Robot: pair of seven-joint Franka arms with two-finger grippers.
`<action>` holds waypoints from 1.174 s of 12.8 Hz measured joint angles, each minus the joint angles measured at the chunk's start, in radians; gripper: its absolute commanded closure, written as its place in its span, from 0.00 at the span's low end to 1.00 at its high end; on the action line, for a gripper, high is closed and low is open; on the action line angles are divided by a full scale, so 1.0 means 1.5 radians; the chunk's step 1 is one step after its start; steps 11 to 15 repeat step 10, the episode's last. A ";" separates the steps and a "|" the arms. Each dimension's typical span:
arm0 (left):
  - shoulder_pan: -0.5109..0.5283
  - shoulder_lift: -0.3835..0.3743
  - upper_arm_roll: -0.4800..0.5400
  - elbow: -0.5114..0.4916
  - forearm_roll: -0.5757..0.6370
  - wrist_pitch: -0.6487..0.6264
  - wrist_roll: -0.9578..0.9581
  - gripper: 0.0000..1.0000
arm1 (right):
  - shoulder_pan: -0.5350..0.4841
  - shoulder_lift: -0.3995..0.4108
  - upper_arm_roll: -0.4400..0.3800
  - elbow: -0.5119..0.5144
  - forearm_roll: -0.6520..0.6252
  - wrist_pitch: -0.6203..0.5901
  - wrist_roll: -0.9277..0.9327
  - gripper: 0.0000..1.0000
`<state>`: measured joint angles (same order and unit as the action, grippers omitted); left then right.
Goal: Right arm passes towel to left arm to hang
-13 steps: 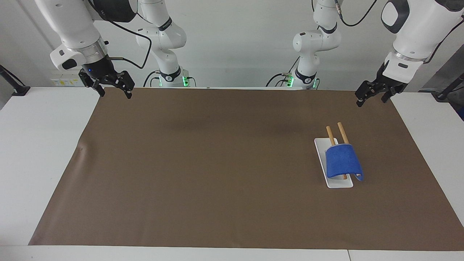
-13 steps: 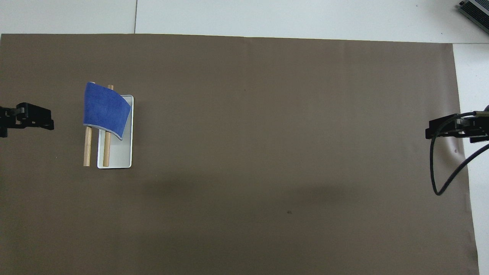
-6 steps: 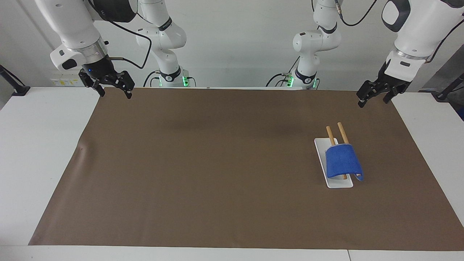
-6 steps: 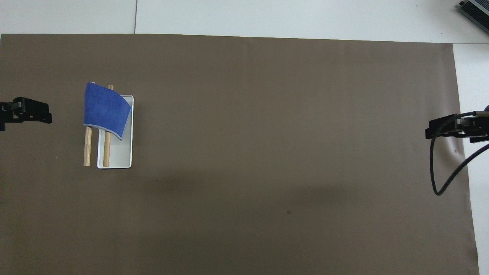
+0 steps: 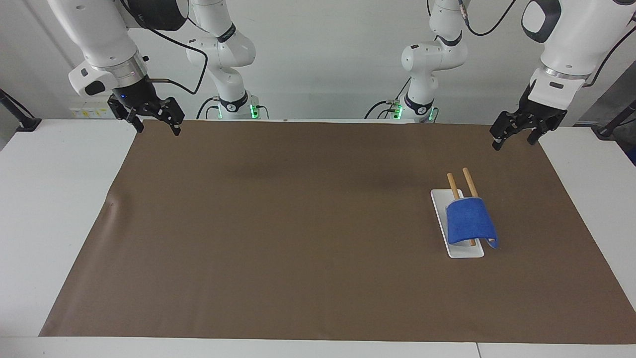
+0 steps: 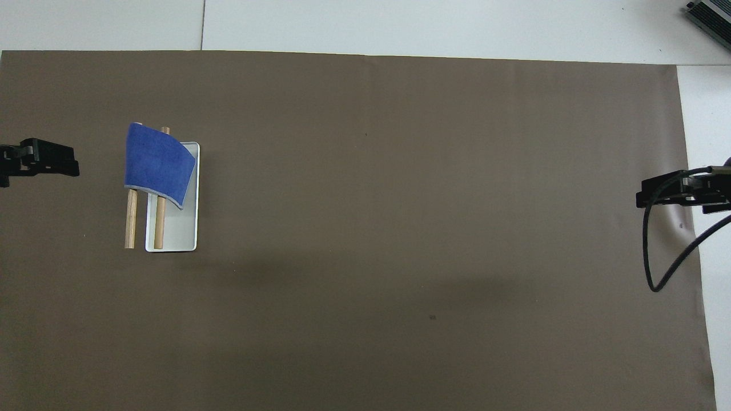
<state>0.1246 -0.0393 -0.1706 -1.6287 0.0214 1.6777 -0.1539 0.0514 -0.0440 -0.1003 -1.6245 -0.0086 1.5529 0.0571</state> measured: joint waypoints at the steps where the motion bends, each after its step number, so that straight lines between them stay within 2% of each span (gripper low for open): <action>1: 0.000 0.000 0.000 0.000 0.000 0.001 0.000 0.00 | 0.000 0.000 0.000 0.000 0.000 0.000 0.000 0.00; 15: 0.000 0.000 -0.001 0.000 -0.003 0.000 0.026 0.00 | -0.001 0.000 0.000 0.000 0.000 0.000 0.000 0.00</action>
